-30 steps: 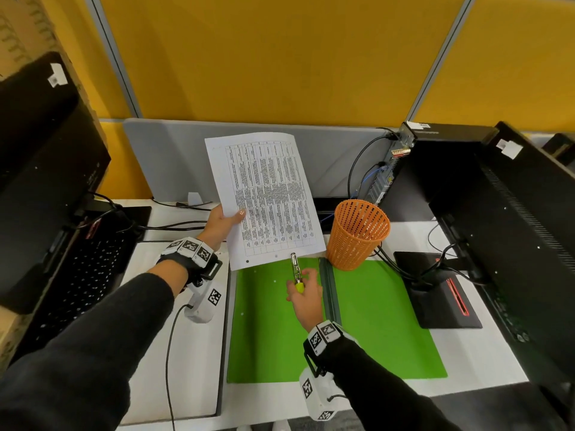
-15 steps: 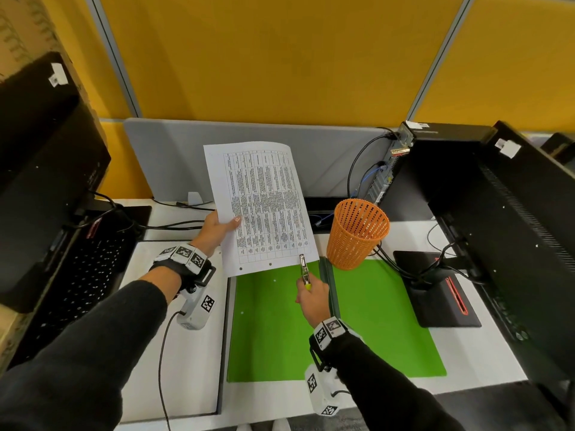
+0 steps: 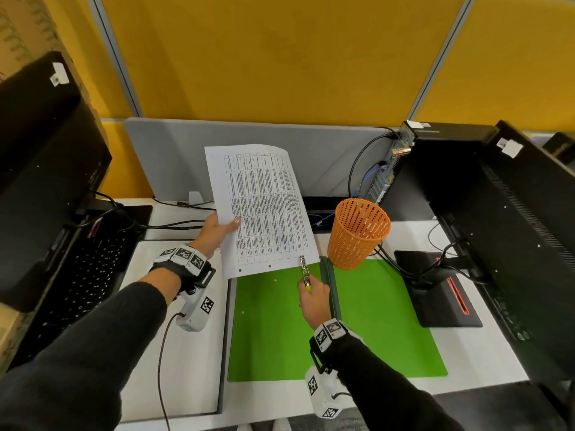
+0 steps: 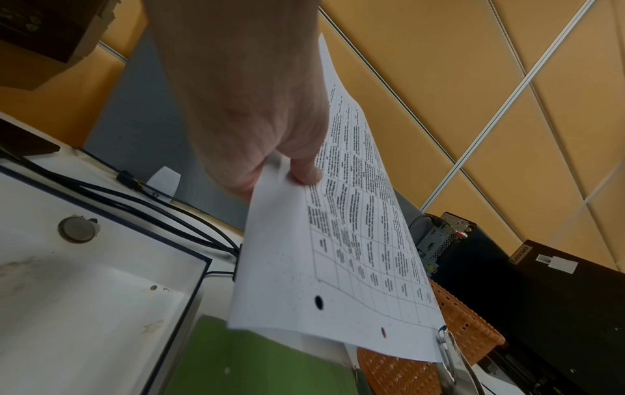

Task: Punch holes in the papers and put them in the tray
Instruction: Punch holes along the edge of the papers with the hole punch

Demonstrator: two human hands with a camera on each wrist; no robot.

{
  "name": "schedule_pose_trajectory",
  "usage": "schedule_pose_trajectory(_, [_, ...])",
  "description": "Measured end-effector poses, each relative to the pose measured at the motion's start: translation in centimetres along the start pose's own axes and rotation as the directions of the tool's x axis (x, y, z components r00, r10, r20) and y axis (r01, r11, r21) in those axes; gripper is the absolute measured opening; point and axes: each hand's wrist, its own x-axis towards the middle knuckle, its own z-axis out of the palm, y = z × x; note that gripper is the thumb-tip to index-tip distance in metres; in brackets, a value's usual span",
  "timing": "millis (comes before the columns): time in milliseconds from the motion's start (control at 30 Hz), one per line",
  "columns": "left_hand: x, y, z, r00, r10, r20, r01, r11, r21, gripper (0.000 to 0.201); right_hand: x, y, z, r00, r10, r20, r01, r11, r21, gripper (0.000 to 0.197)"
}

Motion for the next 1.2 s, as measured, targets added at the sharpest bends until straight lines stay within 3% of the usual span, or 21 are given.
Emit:
schedule_pose_trajectory(667, [0.2, 0.0, -0.1, 1.0, -0.025, -0.017, 0.026, 0.999, 0.029, 0.045, -0.1, 0.0, -0.2, 0.994, -0.107, -0.034, 0.106, 0.994, -0.038, 0.014])
schedule_pose_trajectory(800, [0.4, 0.0, 0.1, 1.0, -0.027, -0.014, 0.027, 0.999, 0.035, 0.046, 0.0, 0.5, 0.2, 0.996, -0.08, -0.027, 0.081, 0.996, 0.026, 0.008])
schedule_pose_trajectory(1000, [0.4, -0.1, 0.3, 0.999, -0.029, -0.021, 0.03, 0.999, 0.026, 0.045, -0.2, 0.9, 0.0, 0.978, -0.184, -0.097, 0.196, 0.972, 0.129, 0.05])
schedule_pose_trajectory(1200, [0.4, -0.1, 0.4, 0.999, -0.036, -0.032, 0.036, 0.999, 0.006, 0.045, 0.2, 0.9, 0.1, 0.956, -0.277, -0.098, 0.283, 0.957, 0.062, 0.05])
